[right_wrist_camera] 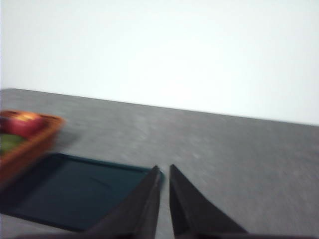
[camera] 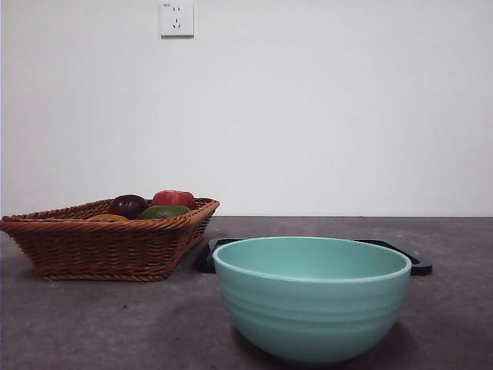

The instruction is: Pick up the wifruite, put it on the bowl, pick up the plate, put it on desk

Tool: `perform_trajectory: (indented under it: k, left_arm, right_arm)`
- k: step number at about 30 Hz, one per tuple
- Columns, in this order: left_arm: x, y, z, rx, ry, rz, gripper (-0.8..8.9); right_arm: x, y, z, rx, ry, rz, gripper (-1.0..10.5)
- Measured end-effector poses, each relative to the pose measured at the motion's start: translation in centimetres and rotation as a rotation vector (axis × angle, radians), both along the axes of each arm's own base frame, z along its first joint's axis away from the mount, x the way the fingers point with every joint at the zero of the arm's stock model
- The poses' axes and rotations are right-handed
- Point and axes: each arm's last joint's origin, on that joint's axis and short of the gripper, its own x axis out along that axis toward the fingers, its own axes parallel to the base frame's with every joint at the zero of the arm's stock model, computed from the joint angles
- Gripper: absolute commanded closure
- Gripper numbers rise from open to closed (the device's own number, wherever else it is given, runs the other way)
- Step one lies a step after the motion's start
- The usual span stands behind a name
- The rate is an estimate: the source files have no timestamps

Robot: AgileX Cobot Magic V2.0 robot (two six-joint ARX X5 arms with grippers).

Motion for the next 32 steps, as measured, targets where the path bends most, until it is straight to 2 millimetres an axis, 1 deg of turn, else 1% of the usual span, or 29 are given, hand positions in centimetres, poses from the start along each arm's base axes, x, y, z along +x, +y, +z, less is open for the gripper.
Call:
perform_trajectory:
  k: [3, 5, 8, 9, 16, 32]
  left_arm:
    - [0.0, 0.0, 0.0, 0.0, 0.0, 0.0, 7.86]
    - [0.0, 0.0, 0.0, 0.0, 0.0, 0.0, 7.86]
    - [0.0, 0.0, 0.0, 0.0, 0.0, 0.0, 7.86]
    - [0.0, 0.0, 0.0, 0.0, 0.0, 0.0, 7.86]
    - [0.0, 0.0, 0.0, 0.0, 0.0, 0.0, 7.86]
    - [0.0, 0.0, 0.0, 0.0, 0.0, 0.0, 7.86]
  right_arm:
    - [1.0, -0.2, -3.4, -0.004, 0.045, -0.048, 9.2]
    - [1.2, -0.4, -5.0, -0.006, 0.074, -0.067, 9.2]
    - [1.4, -0.6, -6.6, -0.007, 0.1, -0.093, 9.2]
    - [1.4, -0.7, -6.8, -0.009, 0.111, -0.105, 9.2]
    - [1.4, -1.6, -7.2, -0.038, 0.147, -0.227, 9.2]
    - [1.4, -1.7, -7.1, -0.037, 0.142, -0.237, 9.2]
